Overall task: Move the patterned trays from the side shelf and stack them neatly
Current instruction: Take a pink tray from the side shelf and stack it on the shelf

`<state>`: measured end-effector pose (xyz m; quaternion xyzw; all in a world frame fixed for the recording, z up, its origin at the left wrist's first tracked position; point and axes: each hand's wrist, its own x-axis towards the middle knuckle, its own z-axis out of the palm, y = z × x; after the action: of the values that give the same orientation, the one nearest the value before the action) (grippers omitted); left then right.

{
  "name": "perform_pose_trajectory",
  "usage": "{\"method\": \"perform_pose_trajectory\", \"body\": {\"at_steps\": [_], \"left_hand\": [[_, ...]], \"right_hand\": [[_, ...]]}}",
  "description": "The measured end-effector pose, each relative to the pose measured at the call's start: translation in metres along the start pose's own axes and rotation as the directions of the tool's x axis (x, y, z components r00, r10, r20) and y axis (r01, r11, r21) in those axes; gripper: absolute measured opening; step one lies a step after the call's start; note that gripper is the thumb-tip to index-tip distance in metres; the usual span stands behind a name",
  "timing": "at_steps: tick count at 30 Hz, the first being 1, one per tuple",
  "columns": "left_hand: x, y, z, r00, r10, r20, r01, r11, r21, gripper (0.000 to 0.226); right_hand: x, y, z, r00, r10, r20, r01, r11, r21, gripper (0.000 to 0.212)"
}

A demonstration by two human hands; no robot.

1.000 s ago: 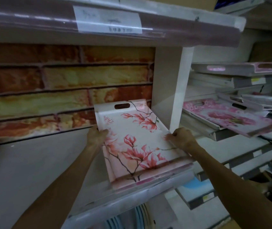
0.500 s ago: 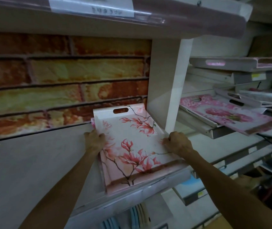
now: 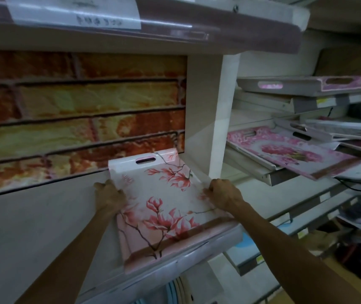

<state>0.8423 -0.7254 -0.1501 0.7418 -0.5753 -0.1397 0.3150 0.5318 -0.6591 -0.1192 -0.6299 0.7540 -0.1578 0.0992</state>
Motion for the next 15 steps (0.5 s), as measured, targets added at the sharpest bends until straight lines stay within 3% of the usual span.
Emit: {"method": "perform_pose_trajectory", "body": {"at_steps": [2, 7, 10, 15], "left_hand": [[-0.006, 0.011, -0.011, 0.993, 0.072, -0.097, -0.077, 0.996, -0.049, 0.047], [-0.016, 0.069, -0.034, 0.924, 0.315, -0.217, -0.361, 0.906, -0.221, 0.024], [-0.033, 0.111, -0.047, 0.859, 0.428, -0.281, -0.504, 0.803, -0.318, 0.016], [-0.038, 0.154, -0.048, 0.817, 0.509, -0.27, -0.57, 0.642, -0.513, 0.014]], "right_hand": [[-0.002, 0.001, -0.011, 0.997, -0.024, -0.069, 0.027, 0.999, 0.033, 0.039], [-0.008, 0.009, -0.06, 0.956, -0.074, -0.283, 0.132, 0.972, 0.192, 0.03], [-0.014, 0.018, -0.09, 0.911, -0.077, -0.405, 0.185, 0.954, 0.234, 0.028], [-0.027, 0.033, -0.134, 0.827, -0.053, -0.56, 0.233, 0.938, 0.256, 0.031]]}}
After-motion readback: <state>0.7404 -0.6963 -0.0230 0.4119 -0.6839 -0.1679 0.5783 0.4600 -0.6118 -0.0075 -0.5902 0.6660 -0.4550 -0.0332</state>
